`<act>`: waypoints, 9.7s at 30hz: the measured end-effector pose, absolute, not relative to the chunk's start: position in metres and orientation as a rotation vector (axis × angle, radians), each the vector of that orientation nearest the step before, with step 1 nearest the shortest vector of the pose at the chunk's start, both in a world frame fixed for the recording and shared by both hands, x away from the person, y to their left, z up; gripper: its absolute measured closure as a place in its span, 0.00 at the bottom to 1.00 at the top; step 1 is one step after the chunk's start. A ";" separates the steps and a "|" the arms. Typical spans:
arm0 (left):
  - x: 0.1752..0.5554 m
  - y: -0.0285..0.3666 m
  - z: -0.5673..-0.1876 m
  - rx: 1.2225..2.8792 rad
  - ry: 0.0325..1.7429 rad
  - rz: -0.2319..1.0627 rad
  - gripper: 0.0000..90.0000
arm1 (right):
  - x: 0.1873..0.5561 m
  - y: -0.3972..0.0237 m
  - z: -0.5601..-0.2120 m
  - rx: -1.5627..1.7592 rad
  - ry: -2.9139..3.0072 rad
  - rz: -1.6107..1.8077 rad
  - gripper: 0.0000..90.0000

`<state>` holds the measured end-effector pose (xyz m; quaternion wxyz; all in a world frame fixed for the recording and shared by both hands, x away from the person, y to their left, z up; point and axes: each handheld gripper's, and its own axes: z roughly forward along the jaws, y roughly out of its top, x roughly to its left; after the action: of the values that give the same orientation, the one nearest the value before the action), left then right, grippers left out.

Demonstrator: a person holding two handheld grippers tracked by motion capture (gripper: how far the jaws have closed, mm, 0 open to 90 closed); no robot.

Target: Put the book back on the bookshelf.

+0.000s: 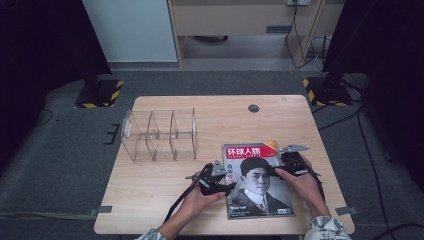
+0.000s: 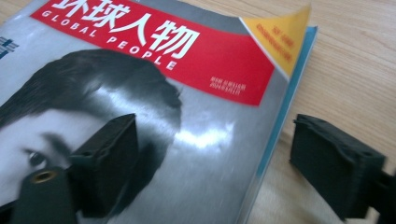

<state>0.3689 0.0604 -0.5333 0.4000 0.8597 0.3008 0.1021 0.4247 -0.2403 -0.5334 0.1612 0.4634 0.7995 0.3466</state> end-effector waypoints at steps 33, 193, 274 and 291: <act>0.376 0.058 -0.535 2.165 0.751 0.257 0.45 | 0.419 -0.242 -0.508 1.217 2.246 1.173 0.46; 0.405 0.045 -0.536 2.045 0.862 0.056 0.32 | 0.397 -0.225 -0.449 1.053 1.983 1.423 0.98; 0.433 0.059 -0.522 1.997 1.024 -0.025 0.80 | 0.409 -0.222 -0.535 1.320 2.222 1.061 0.43; 0.442 0.052 -0.512 2.024 1.008 -0.031 0.62 | 0.406 -0.219 -0.533 1.329 2.238 1.079 0.51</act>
<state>0.4423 0.0517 -0.5120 0.4260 0.8097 0.4034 -0.0124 0.4061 -0.2190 -0.5333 0.1611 0.4656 0.7839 0.3778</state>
